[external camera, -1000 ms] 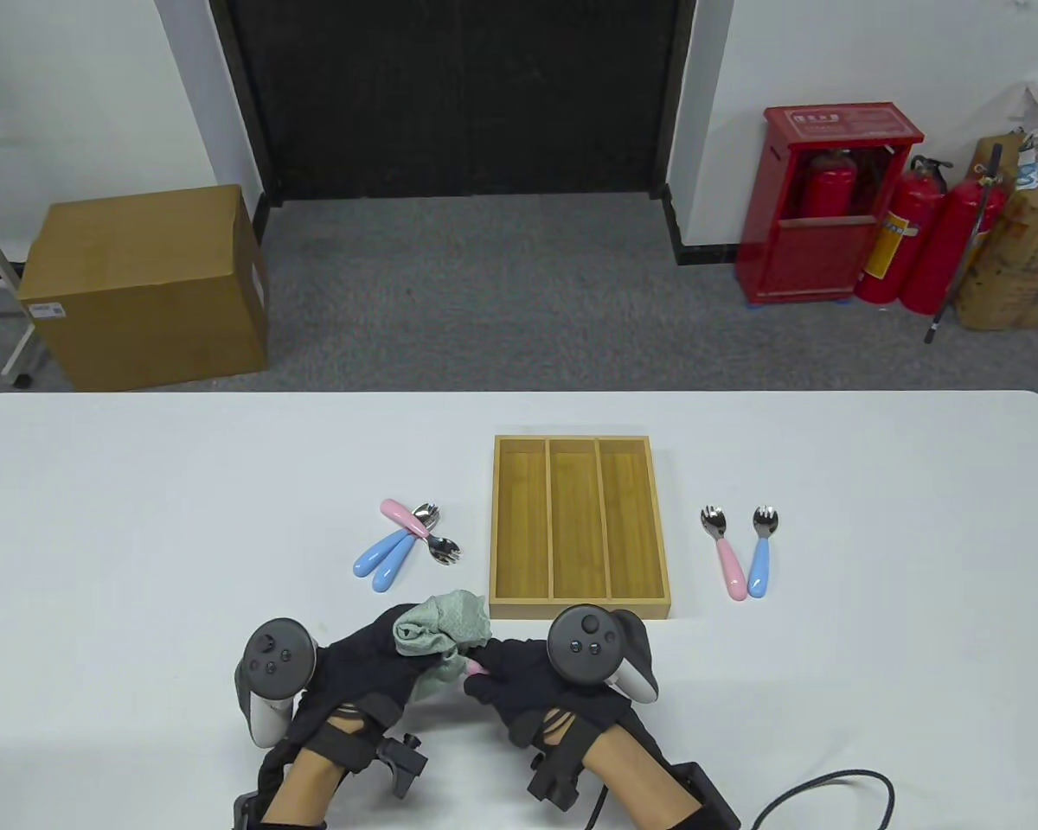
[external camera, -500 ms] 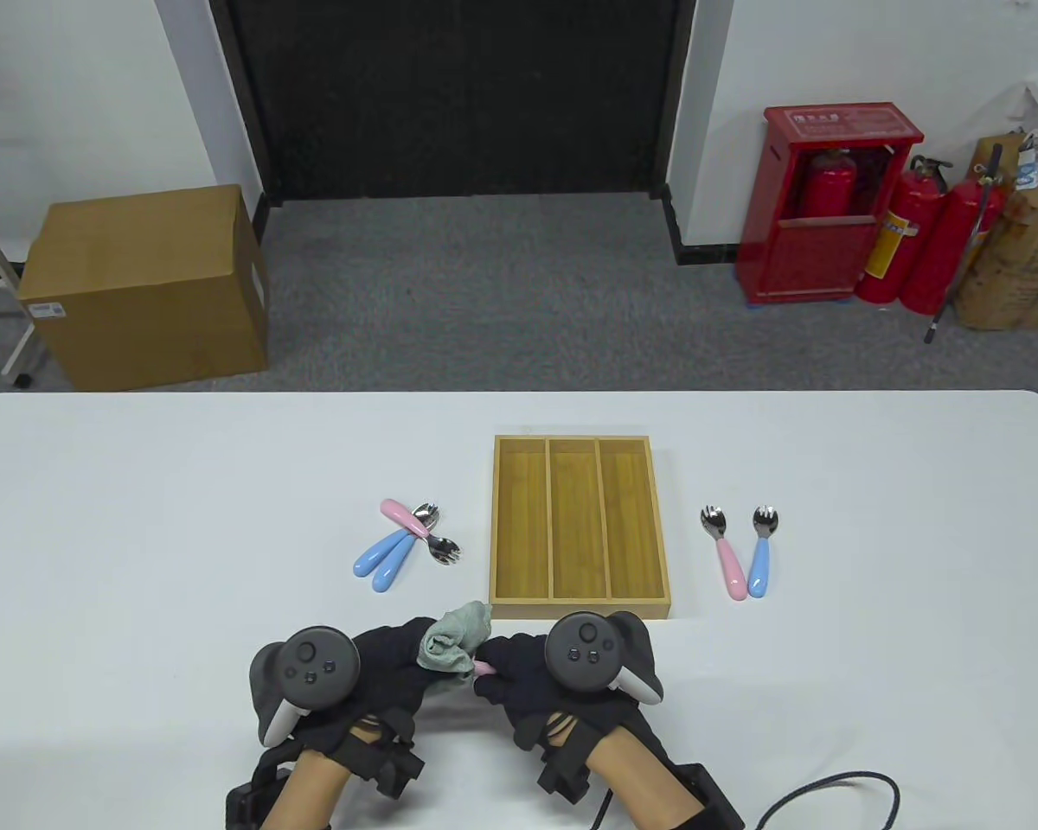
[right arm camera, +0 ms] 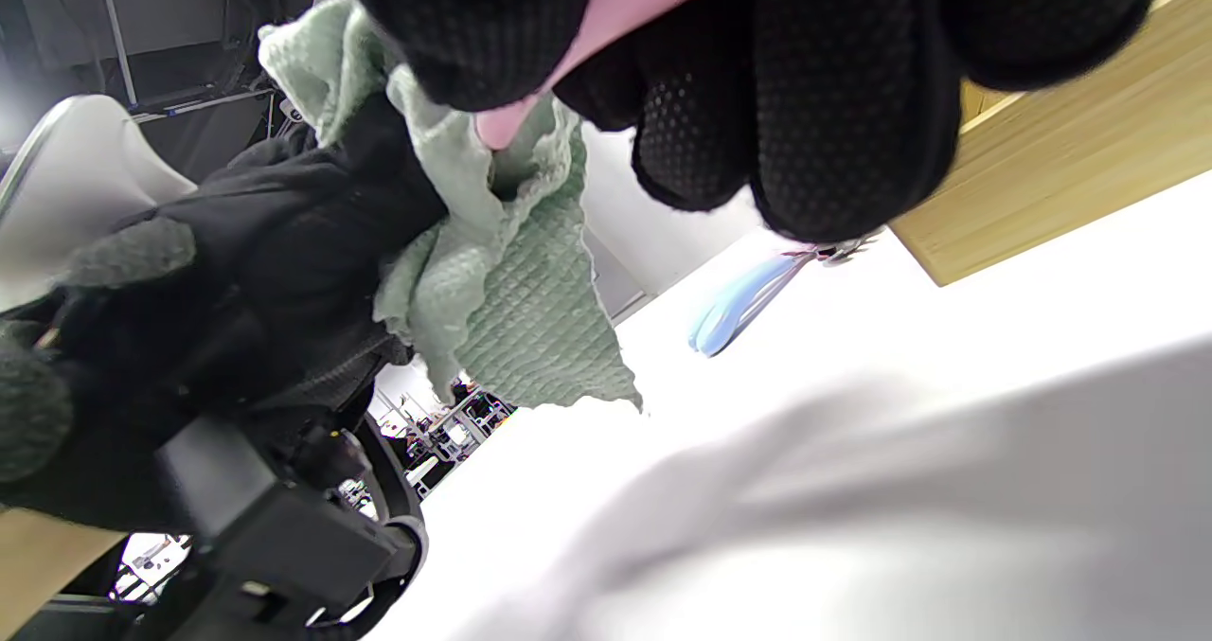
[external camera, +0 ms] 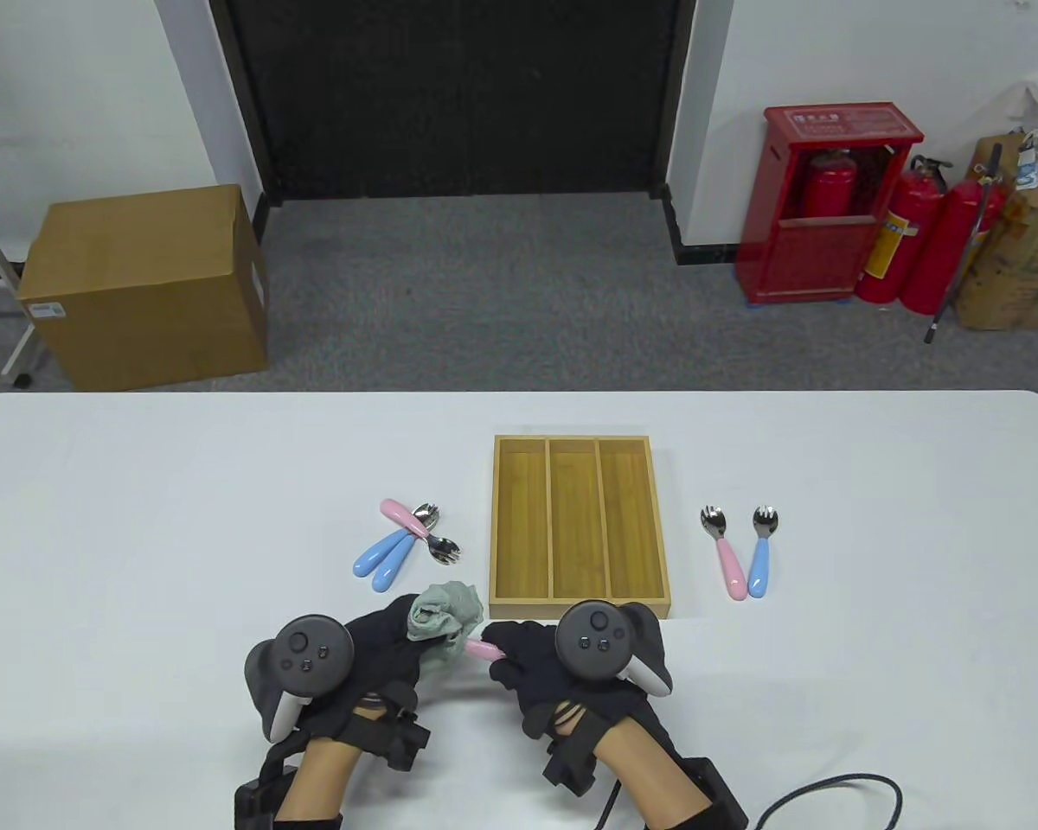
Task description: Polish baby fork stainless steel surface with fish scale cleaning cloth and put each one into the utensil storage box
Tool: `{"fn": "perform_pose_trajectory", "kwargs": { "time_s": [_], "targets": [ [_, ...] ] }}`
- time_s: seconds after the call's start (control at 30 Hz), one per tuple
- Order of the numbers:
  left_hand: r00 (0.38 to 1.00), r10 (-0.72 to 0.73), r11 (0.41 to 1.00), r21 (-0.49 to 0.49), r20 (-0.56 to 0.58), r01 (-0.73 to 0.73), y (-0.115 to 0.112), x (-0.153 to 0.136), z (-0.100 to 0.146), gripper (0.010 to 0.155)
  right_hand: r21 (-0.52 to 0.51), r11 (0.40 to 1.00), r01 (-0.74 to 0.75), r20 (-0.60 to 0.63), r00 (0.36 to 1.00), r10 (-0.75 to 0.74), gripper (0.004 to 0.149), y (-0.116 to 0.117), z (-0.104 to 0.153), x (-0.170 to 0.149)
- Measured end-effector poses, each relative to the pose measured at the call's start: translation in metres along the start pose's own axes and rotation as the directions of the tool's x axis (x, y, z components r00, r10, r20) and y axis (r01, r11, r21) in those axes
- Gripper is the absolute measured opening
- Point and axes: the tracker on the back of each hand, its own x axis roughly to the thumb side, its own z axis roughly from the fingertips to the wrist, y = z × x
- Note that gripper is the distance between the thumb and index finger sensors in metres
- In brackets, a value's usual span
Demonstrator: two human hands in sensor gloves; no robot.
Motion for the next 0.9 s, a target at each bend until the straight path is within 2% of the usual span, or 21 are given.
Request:
{"fn": "perform_pose_trajectory", "kwargs": {
  "time_s": [0.17, 0.3, 0.4, 0.47, 0.57, 0.63, 0.73, 0.9],
  "targets": [
    [0.994, -0.107, 0.991, 0.075, -0.030, 0.109, 0.008, -0.008, 0.003, 0.046, -0.046, 0.999, -0.014, -0.054, 0.998, 0.012, 0.049, -0.016, 0.003, -0.016],
    [0.996, -0.086, 0.994, 0.064, -0.013, 0.087, 0.011, -0.014, 0.006, 0.046, -0.209, 0.978, -0.004, -0.136, 0.990, -0.025, 0.048, -0.050, 0.009, -0.042],
    [0.997, -0.083, 0.995, 0.058, 0.007, 0.083, 0.012, -0.013, 0.008, 0.047, -0.344, 0.933, -0.107, -0.261, 0.965, 0.014, 0.047, -0.076, 0.012, -0.062],
    [0.997, -0.073, 0.996, 0.050, 0.022, 0.072, 0.011, -0.011, 0.008, 0.047, -0.383, 0.898, -0.215, -0.390, 0.919, 0.054, 0.046, -0.089, 0.011, -0.073],
    [0.998, -0.054, 0.998, 0.032, 0.035, 0.053, 0.008, -0.010, 0.008, 0.047, -0.371, 0.849, -0.376, -0.584, 0.805, 0.102, 0.045, -0.104, 0.005, -0.087],
    [0.998, -0.053, 0.998, 0.025, 0.042, 0.052, 0.008, -0.009, 0.008, 0.048, -0.370, 0.818, -0.441, -0.651, 0.751, 0.110, 0.045, -0.111, 0.000, -0.096],
    [0.998, -0.050, 0.999, 0.012, 0.050, 0.049, 0.007, -0.009, 0.008, 0.048, -0.309, 0.829, -0.465, -0.740, 0.666, 0.098, 0.044, -0.112, -0.006, -0.108],
    [0.998, -0.041, 0.999, -0.005, 0.049, 0.041, 0.006, -0.010, 0.008, 0.048, -0.245, 0.846, -0.473, -0.776, 0.619, 0.122, 0.044, -0.102, -0.017, -0.119]
  ]
}}
